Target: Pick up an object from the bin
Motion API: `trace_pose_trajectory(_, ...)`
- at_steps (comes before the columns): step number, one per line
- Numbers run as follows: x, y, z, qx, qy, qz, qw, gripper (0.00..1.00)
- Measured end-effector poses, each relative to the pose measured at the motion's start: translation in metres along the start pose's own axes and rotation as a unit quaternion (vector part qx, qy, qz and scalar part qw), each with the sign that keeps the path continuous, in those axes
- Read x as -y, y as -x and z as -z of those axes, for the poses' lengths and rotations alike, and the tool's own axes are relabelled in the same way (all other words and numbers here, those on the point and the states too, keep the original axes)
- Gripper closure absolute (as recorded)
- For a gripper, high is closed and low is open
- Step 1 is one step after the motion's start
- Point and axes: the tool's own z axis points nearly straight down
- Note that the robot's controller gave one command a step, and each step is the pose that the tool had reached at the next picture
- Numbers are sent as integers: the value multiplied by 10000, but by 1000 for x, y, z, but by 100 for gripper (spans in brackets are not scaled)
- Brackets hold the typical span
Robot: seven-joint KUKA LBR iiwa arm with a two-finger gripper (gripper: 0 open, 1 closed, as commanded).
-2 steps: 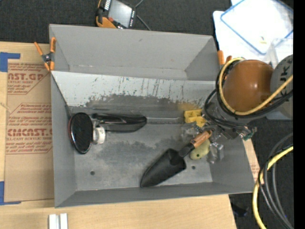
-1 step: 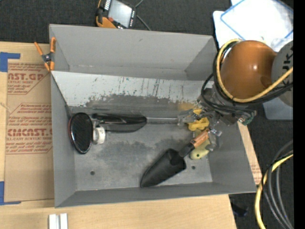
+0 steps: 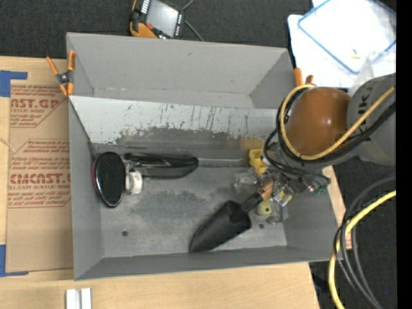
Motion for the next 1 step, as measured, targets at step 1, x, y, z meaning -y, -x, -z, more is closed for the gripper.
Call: trace_pose_trajectory(1,1,4,8,15,-23,276,9996,0)
